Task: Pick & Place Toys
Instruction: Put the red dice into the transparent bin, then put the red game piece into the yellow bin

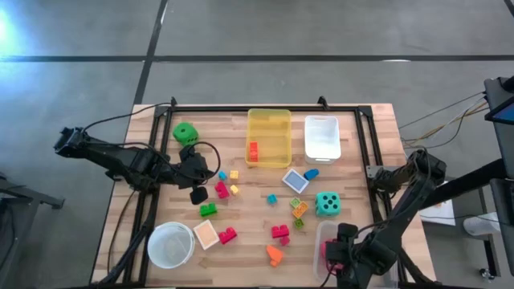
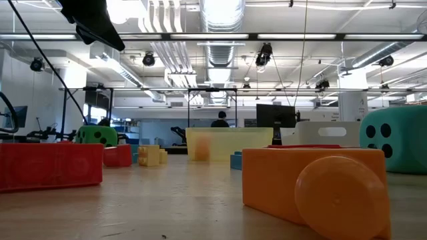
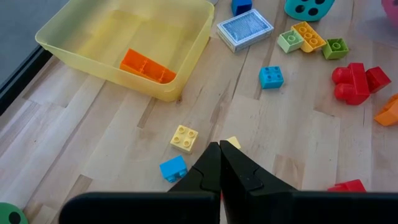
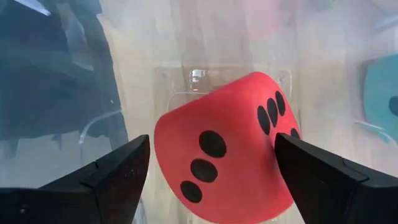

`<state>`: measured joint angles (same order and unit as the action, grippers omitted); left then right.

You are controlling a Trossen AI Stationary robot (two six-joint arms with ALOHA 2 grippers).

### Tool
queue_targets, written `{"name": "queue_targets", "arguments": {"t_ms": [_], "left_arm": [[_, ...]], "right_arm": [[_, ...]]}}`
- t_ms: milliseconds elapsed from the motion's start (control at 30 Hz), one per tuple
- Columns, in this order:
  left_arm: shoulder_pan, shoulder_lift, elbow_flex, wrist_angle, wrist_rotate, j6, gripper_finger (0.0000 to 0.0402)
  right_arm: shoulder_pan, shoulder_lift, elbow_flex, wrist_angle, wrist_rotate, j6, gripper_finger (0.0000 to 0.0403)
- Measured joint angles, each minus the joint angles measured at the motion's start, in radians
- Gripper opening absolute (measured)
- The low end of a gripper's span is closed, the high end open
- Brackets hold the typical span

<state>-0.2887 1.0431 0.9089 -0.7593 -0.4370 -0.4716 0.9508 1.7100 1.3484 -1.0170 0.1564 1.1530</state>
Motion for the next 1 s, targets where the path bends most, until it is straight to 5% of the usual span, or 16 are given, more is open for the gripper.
{"name": "queue_targets", "arguments": {"t_ms": [1000], "left_arm": [[0.000, 0.000, 0.000, 0.000, 0.000, 0.000, 0.0000]], "right_arm": [[-0.007, -0.002, 0.240, -0.297, 0.090, 0.078, 0.0337]]}}
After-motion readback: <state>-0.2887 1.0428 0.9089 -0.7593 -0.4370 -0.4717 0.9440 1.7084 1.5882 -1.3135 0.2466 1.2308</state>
